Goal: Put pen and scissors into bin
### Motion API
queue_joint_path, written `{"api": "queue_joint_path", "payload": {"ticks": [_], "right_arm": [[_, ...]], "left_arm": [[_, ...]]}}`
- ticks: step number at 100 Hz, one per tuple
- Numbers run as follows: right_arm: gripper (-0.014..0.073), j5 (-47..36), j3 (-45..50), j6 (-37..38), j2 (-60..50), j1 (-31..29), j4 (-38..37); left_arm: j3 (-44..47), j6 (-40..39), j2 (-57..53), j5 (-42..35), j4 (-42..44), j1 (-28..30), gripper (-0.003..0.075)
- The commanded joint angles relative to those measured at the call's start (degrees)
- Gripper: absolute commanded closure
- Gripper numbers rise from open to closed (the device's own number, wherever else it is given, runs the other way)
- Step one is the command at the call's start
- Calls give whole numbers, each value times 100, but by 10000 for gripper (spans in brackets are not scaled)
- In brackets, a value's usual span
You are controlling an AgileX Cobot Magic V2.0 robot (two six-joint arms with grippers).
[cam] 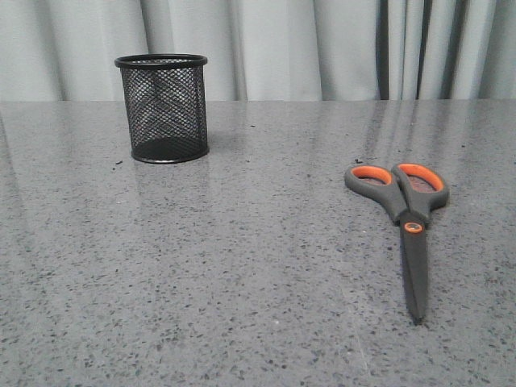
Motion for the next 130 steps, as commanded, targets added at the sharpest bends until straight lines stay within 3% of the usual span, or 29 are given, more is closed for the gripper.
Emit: {"api": "queue_joint_path", "payload": {"ticks": [1,9,25,39,52,64,71,77,83,91,98,112,130], "right_arm": [[664,-702,83,-14,-113,-30,4],[664,-1555,83,293,-113,-30,504],[664,-2929,83,1043,-113,-30,1894],[664,-3162,73,1142,-113,-30,2148],[664,-3141,-14,1636,-113,-30,2148],[638,-2139,-560,1528,-79,-30,2138],[589,-1407,-947,1188,28,-30,2138],[499,-729,-1337,710,245,-30,2138],[408,-291,-1699,545,562,-30,2138],[286,161,-2108,545,1047,-30,2138],[232,446,-2446,530,1486,-30,2138],[232,582,-2858,448,2160,-30,2138],[232,540,-2915,448,2276,-30,2138]], "left_arm": [[257,-47,-176,-343,-48,19,739],[257,-47,-176,-680,-546,9,739],[247,-47,-176,-1615,-3791,9,739],[247,-47,-176,-2139,-5527,9,739],[194,-47,-176,-2146,-6958,9,739],[-39,174,-176,-1836,-6479,9,693],[-393,356,-103,-1450,-5792,9,577],[-834,356,189,-1123,-5123,9,435],[-1224,356,598,-769,-4623,9,365],[-1813,356,1402,-318,-4255,9,369],[-2468,356,2376,214,-3821,9,400],[-3769,144,4239,1150,-2997,9,439],[-5283,-1127,6090,2444,-1414,9,433]]}}
